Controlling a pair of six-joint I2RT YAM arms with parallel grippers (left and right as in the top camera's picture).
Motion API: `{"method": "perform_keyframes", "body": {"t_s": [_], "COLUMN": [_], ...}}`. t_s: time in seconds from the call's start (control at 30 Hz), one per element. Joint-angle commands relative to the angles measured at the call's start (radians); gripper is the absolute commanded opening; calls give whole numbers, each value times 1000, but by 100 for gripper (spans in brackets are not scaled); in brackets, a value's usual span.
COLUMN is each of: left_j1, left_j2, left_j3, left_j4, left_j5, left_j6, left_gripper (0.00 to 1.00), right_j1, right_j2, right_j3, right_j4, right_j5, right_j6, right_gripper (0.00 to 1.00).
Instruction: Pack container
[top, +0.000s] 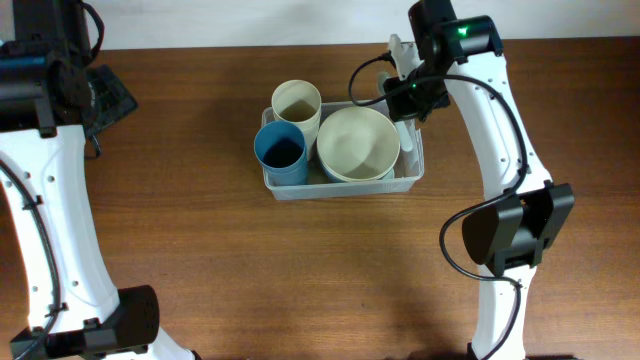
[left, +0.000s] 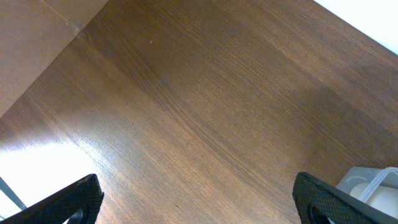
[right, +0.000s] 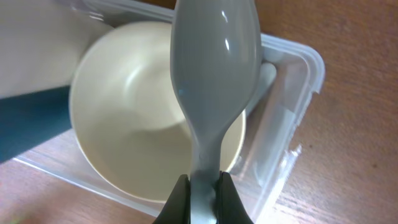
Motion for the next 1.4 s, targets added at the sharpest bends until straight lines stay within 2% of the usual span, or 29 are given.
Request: {"method": "perform_keyframes", "body": {"t_s": [0.0,0.2,0.77,0.8,0.83,0.87,0.9,0.93,1.17,1.37], "left_j1": [3,3,3,3,3,3,3,3,3,3], "left_j2": [-20,-20,-20,-20,-20,-20,-20,-20,-20,-20], "left_j3": [-6,-6,-6,-6,-6,-6,-6,-6,-6,-6], "left_j4": [0,0,-1,0,-1,0,-1,-1,-1,0], "left_j5": [-14,-14,-14,-14,-14,-14,-14,-14,-14,-14], "left_j6": [-10,-10,-10,-10,-10,-9,-10,-10,-10,-10], "left_gripper": [100,100,99,100,100,100,100,100,99,100], "right_j1": [-4,-5,-5,-5,-5,-6,-7,-10,-55,-130], "right_j2": [0,1,1,1,1,1,1,1,-6,-42], "right_j3": [1,-1,-171,-171,-171,-171,-170,-170,-107,82], "right_j4": [-7,8,80,90,95,102,107,113,92,-70], "right_j5": [40,97,136,142,142,142,142,142,141,141], "right_j6": [12,136,156,156,155,155,154,152,152,152], "right_gripper": [4,3,5,8,20,49,91,99,99,99]}}
